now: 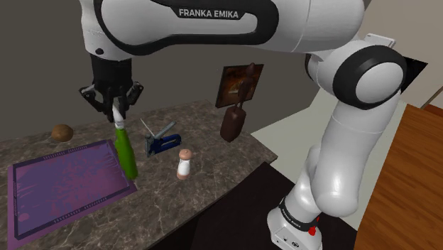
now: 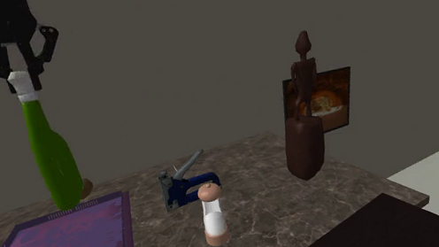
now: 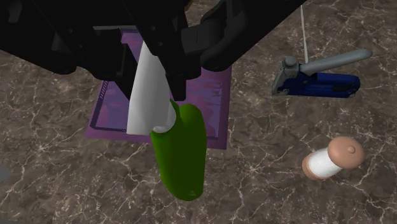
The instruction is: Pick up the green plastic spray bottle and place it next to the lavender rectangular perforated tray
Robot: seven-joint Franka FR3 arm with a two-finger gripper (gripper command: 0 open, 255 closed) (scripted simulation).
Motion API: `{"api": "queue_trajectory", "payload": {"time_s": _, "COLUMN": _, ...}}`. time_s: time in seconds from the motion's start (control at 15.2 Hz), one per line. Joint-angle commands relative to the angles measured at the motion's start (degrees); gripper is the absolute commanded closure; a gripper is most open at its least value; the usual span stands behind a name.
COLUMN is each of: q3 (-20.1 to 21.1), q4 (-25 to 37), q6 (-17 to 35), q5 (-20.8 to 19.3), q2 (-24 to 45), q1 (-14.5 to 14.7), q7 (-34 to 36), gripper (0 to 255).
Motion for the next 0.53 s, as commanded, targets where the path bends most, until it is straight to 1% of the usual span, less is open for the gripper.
{"api": "queue_trajectory", "payload": {"time_s": 0.0, "q3": 0.83, "q4": 2.31, "q6": -0.47, "q5": -0.90, "q2": 1.99, "q1": 1.62, "q7": 2.53, "gripper": 255}}
{"api": "queue_trajectory", "payload": {"time_s": 0.26, "q3": 2.31, "q4": 9.65, "q6": -2.83, "q5": -3.25, "q2": 7.42, "q1": 5.66, "q7": 7.71, "gripper": 255}}
{"api": "queue_trajectory", "payload": {"time_s": 0.46, "q3": 3.06, "q4": 16.67, "q6": -5.30, "q5": -5.24, "q2": 12.35, "q1": 9.18, "q7": 11.28, "gripper": 255}}
